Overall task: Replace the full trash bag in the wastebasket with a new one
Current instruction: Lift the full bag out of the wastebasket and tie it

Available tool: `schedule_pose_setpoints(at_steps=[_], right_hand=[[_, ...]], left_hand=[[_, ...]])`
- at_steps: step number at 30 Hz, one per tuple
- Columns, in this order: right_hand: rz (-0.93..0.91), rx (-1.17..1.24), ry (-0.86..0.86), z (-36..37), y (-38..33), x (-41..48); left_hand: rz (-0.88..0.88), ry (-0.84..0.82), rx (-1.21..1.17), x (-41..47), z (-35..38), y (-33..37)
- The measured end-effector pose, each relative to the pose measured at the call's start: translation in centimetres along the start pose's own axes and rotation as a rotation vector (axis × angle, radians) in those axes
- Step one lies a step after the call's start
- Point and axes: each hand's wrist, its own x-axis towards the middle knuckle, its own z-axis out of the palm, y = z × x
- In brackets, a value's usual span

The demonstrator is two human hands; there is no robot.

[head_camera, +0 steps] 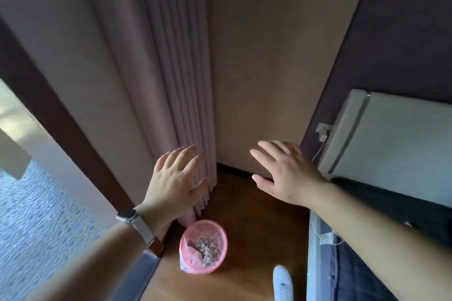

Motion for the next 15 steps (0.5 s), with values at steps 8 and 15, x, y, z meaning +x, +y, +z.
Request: schedule_pose_setpoints(at_steps=[8, 15], right_hand=[[-0.321, 0.134, 0.008, 7.3, 6.9, 13.6], [-0.603, 0.22, -0.063, 10.3, 13.2, 23.1]], left_hand=[[-0.348, -0.058, 0.156, 4.6, 5.7, -2.8], [-0.594, -0.085, 0.241, 10.5, 8.1, 0.3]])
